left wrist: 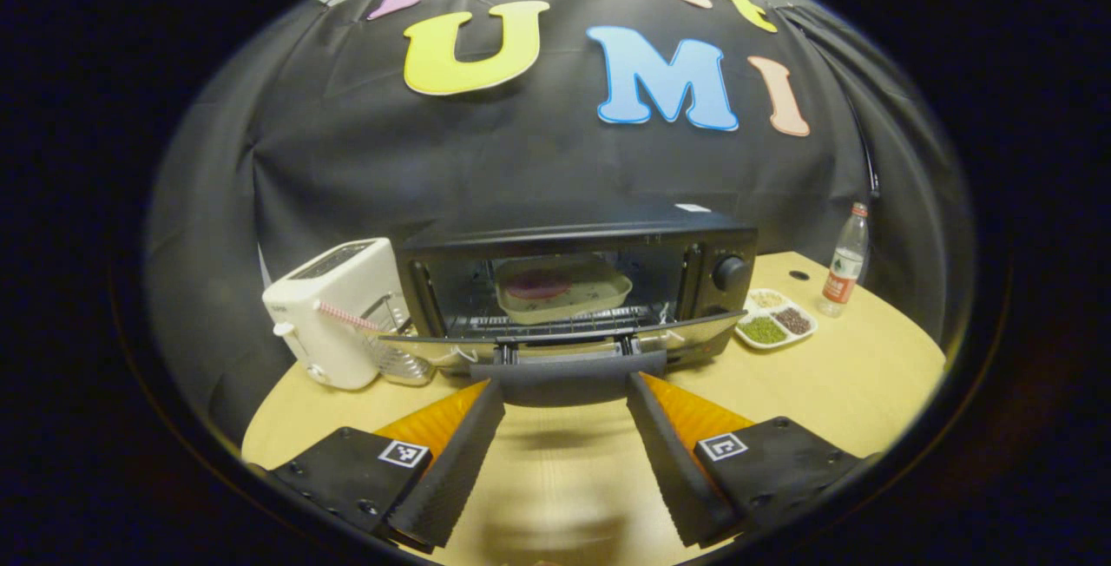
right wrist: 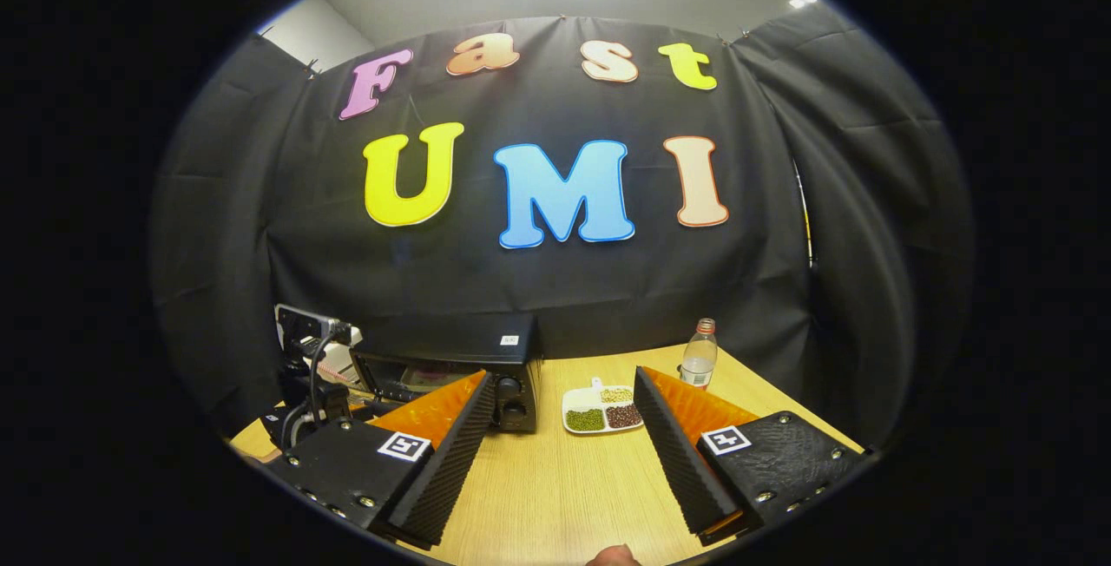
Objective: Open the electric oven with the left hand, put the food in, and close the electric oven.
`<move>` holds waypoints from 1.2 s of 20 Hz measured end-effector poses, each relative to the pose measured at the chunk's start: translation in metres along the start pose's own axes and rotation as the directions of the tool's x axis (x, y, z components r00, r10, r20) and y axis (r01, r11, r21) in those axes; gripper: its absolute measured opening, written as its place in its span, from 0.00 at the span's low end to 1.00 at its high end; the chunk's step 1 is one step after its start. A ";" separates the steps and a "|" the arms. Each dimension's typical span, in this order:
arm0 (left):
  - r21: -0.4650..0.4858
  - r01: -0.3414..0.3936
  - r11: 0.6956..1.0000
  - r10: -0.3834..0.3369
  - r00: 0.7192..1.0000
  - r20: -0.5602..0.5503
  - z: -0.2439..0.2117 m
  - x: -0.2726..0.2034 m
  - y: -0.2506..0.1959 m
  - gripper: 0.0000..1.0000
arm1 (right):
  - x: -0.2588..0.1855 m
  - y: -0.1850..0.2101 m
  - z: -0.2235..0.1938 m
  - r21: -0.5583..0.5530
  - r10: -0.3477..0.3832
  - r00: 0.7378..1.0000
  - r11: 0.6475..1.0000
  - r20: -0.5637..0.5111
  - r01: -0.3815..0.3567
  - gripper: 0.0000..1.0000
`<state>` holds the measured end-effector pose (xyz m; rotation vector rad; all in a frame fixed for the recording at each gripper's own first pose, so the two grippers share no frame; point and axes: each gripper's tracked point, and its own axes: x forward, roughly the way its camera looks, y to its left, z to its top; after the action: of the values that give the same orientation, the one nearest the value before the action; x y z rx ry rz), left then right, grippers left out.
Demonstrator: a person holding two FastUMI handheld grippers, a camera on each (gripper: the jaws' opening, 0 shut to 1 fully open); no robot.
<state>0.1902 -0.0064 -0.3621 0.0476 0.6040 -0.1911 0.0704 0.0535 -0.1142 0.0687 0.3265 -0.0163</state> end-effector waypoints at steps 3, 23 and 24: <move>-0.016 -0.004 1.000 0.004 1.000 0.013 0.014 0.011 0.006 0.97 | -0.001 -0.003 -0.001 0.002 -0.010 1.000 1.000 -0.006 0.010 0.98; -0.054 -0.054 0.997 0.070 0.928 0.366 0.151 -0.250 -0.092 0.91 | -0.078 -0.081 0.052 -0.111 0.126 0.975 0.988 0.183 -0.107 0.98; -0.059 -0.059 0.997 0.077 0.923 0.377 0.155 -0.262 -0.095 1.00 | -0.081 -0.083 0.054 -0.113 0.140 0.972 0.986 0.187 -0.120 0.97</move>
<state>0.0472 -0.0724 -0.0844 -0.0137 0.2184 -0.1138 0.0081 -0.0324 -0.0426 -0.0122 0.1262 0.1228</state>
